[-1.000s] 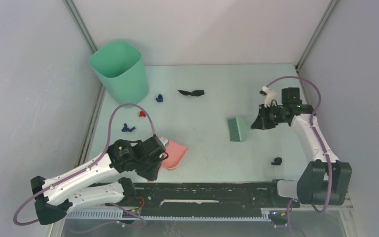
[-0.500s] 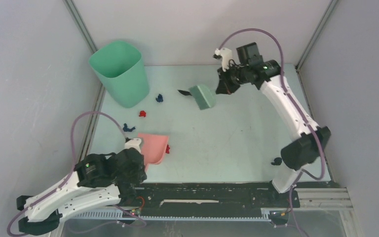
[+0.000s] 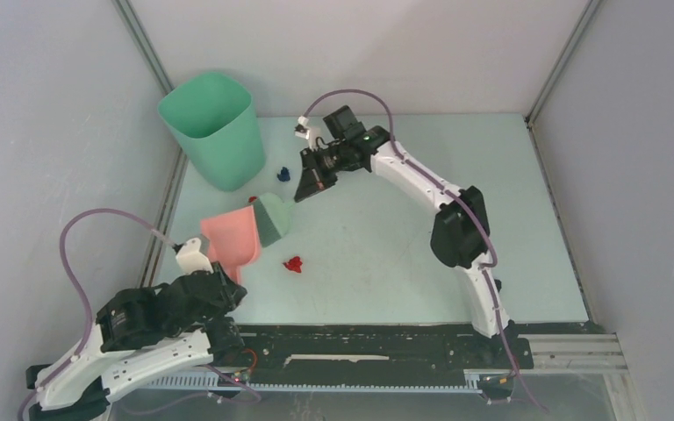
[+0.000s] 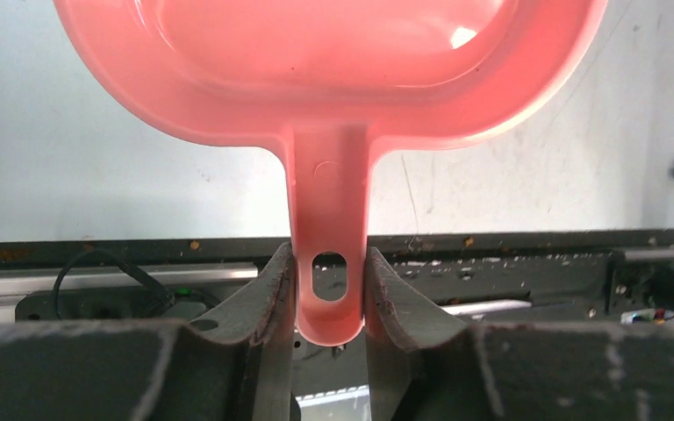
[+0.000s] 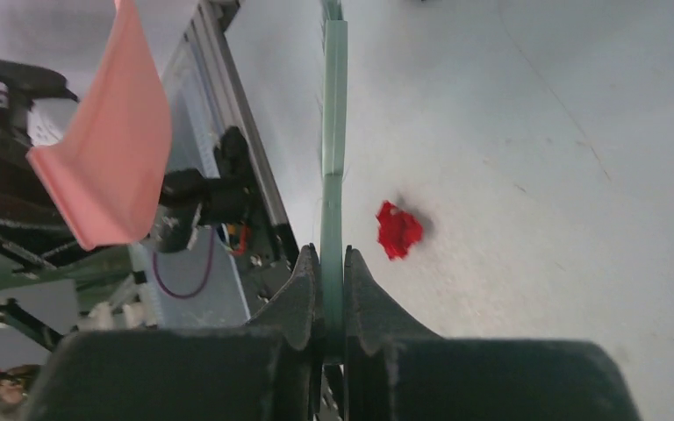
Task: Sweep away the paper scraps from the table
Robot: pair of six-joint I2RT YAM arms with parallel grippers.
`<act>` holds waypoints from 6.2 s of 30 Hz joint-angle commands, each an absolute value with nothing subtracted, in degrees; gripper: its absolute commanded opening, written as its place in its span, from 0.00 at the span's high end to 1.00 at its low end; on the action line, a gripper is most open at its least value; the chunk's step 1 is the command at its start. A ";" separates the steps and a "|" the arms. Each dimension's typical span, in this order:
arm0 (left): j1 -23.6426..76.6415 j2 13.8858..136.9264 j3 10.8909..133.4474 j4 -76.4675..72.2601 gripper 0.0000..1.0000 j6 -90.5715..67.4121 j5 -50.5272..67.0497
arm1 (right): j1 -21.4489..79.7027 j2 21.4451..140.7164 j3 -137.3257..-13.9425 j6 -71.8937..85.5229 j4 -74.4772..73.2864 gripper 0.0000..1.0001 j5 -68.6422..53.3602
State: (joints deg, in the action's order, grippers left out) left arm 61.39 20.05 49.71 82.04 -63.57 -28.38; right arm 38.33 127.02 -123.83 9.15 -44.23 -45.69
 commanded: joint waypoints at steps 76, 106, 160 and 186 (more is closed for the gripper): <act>61.61 32.28 62.57 79.90 1.00 -57.86 -34.32 | 46.31 111.65 -92.89 20.43 -39.63 1.00 -40.33; 61.61 33.41 60.93 72.21 1.00 -48.76 -29.73 | 40.35 119.97 -117.84 22.34 -38.69 1.00 -37.32; 61.61 36.17 57.97 69.20 1.00 -51.90 -26.02 | 39.91 134.46 -123.02 51.36 -18.35 1.00 -28.04; 61.62 36.91 57.64 69.70 1.00 -50.36 -25.69 | 25.52 95.64 -73.65 34.78 -27.88 1.00 -34.38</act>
State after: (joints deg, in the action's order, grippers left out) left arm 61.39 36.49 57.01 71.22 -52.36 -25.28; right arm 28.71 102.72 -73.54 50.65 -22.44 -28.40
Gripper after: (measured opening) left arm 0.313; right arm 0.066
